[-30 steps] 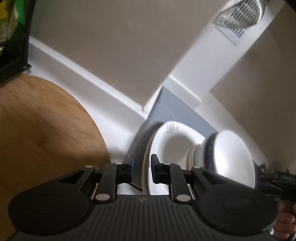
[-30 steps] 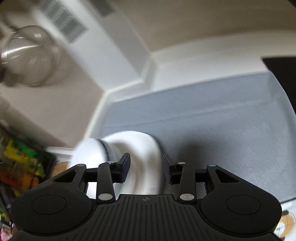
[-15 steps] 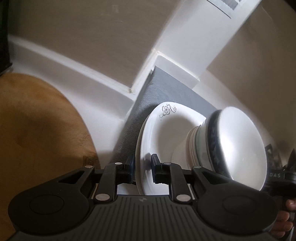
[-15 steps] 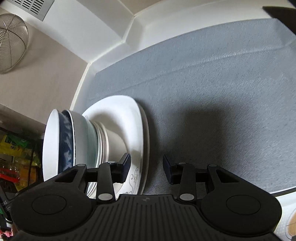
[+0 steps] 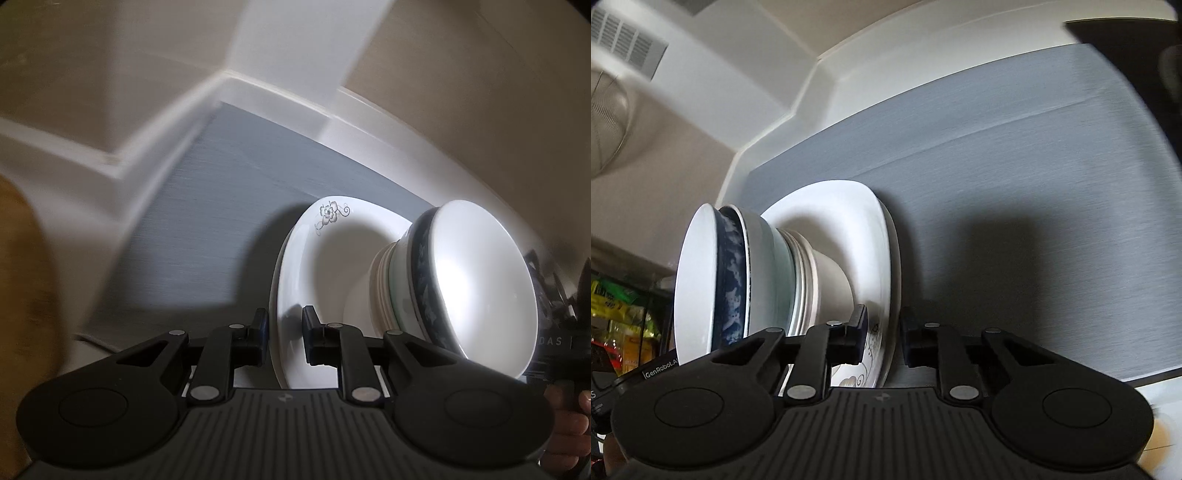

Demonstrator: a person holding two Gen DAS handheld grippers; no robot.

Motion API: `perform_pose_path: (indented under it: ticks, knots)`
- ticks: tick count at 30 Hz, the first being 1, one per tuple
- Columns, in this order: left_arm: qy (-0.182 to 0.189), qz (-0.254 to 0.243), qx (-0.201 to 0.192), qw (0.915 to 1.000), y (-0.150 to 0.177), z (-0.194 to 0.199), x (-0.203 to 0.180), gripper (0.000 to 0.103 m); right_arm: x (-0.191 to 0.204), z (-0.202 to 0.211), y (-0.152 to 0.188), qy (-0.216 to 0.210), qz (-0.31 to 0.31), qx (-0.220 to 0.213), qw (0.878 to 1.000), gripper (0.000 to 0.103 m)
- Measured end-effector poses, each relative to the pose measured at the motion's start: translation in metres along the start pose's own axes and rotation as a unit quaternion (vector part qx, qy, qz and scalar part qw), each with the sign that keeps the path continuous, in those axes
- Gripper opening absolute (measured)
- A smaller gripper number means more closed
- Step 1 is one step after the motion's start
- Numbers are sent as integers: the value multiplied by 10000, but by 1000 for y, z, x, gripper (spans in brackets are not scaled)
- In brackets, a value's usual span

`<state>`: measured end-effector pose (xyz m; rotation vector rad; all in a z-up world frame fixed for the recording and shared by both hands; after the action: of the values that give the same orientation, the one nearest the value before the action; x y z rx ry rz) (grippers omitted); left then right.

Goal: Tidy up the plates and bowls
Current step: 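Lower the bowl stack onto the flower-patterned plates with both tools, then open both tools and pull them back from the bowl stack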

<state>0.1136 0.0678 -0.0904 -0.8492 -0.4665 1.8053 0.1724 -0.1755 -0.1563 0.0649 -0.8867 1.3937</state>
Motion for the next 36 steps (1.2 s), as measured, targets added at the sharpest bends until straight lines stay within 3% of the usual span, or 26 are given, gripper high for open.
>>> perform_pose_path:
  ticks: [6,9,16,18,20,24,26,29,34,36]
  knots:
    - [155,-206,-14,9997,15,-17,-52,21,-47,27,-19,247,-161,-137,9995,20]
    - [-50,-270,-88,9996,19,-13,-67,24,-64,35,-26,219,-180,-120,9995,21]
    - [-694,-472,-453,9954,36,41,-78,62,-70,53,-26,276,163,-259,9992,29]
    - [-895,-566,-544,9929,40,54,-81,78,-68,63,-23,368,416,-420,9976,36]
    - [-1052,-699,-664,9898,52,71,-87,86,-61,72,-15,488,730,-625,9942,48]
    - [-1287,-796,-796,9853,76,98,-103,93,-49,91,6,467,1318,-1038,9847,61]
    - [-1365,-832,-906,9830,84,109,-114,94,-45,100,14,469,1562,-1265,9785,77]
    - [-1339,-931,-939,9821,88,112,-128,94,-38,111,26,445,1889,-1512,9693,89]
    - [-1115,-1032,-845,9848,87,118,-146,95,-30,119,29,400,2313,-1607,9587,96]
    - [-1007,-1100,-814,9855,81,114,-149,103,-28,122,27,430,2401,-1645,9557,103]
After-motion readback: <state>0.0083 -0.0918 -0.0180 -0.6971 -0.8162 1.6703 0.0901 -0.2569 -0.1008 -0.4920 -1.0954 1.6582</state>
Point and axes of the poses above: each gripper's, at about its wrist camera, not at the fingertips, and z roughly against the way its jaws point, x to its left, y to its underside, the point moved 3 cm from there along -z, roughly the way its jaws point, and after that the axes turned 9 degrees about -x, right-handed, at the moved point
